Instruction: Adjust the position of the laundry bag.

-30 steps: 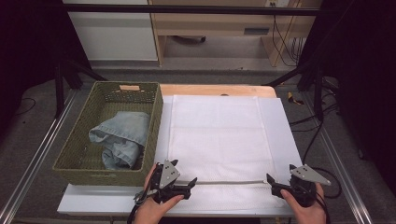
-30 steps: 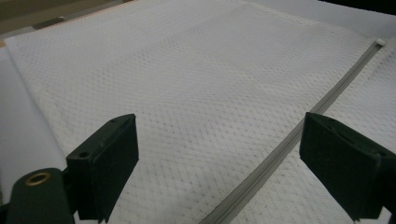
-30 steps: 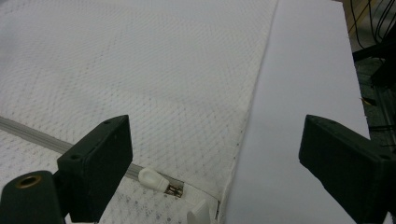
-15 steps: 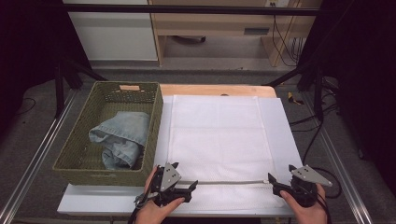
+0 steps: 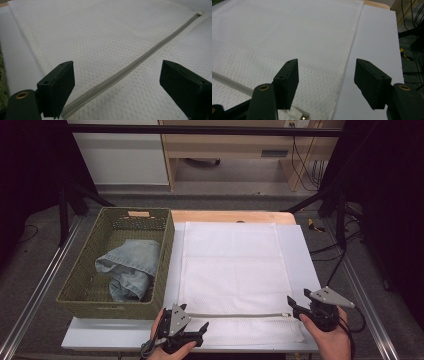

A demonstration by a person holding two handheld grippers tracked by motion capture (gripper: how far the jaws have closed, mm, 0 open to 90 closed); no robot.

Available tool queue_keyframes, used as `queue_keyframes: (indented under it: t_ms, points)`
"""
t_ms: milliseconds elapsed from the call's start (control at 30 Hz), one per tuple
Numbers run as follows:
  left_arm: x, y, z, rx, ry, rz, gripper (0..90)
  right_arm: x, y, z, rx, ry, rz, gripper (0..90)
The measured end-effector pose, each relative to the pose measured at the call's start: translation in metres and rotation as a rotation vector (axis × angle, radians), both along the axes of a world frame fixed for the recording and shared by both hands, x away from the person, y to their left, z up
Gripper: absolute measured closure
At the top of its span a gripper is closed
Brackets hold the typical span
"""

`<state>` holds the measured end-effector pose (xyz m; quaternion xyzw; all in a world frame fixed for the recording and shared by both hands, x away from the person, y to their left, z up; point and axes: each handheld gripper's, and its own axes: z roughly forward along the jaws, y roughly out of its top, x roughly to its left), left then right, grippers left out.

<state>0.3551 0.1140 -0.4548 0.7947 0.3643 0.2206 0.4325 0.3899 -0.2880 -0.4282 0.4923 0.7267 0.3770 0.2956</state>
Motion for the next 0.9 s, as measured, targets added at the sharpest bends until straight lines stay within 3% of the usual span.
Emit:
queue_keyframes:
  t_ms: [300,433,467,667,900]
  points:
    - [-0.003,0.007,0.003,-0.017,0.005,0.019,10.5,0.04,0.001,0.006,-0.046,0.072,-0.031,34.8]
    - [-0.008,0.009,0.0,-0.006,0.016,0.028,10.5,0.054,0.0,0.006,-0.037,0.097,-0.04,36.4]
    - [-0.011,0.01,-0.001,0.005,0.018,0.033,10.6,0.063,-0.001,0.004,-0.028,0.116,-0.04,38.6]
    - [-0.015,0.009,-0.005,0.024,0.031,0.044,11.2,0.086,-0.001,-0.009,-0.026,0.164,-0.048,48.0]
    - [-0.015,0.009,-0.006,0.032,0.034,0.049,11.0,0.101,0.0,-0.023,-0.024,0.226,-0.053,52.0]
